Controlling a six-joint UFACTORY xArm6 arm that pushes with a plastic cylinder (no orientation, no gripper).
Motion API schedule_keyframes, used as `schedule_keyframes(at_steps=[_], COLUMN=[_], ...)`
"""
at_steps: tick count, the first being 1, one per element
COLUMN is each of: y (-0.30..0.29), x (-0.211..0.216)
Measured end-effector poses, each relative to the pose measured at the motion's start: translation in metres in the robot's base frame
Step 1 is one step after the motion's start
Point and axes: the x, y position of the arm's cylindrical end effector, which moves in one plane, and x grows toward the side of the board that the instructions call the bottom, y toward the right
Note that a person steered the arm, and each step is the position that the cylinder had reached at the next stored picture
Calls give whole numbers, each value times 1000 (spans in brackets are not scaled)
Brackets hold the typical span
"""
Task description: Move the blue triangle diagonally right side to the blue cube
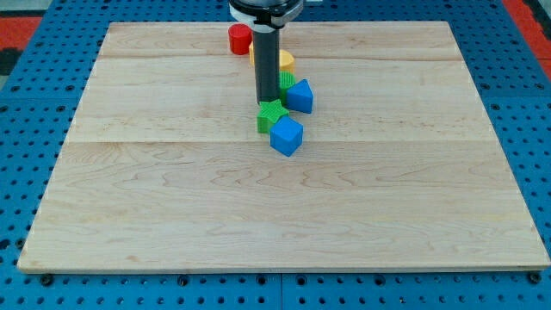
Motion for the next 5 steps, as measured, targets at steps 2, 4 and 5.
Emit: schedule_keyframes(at_steps=[2,4,5], y=[-33,135,136], x=[-20,5,21])
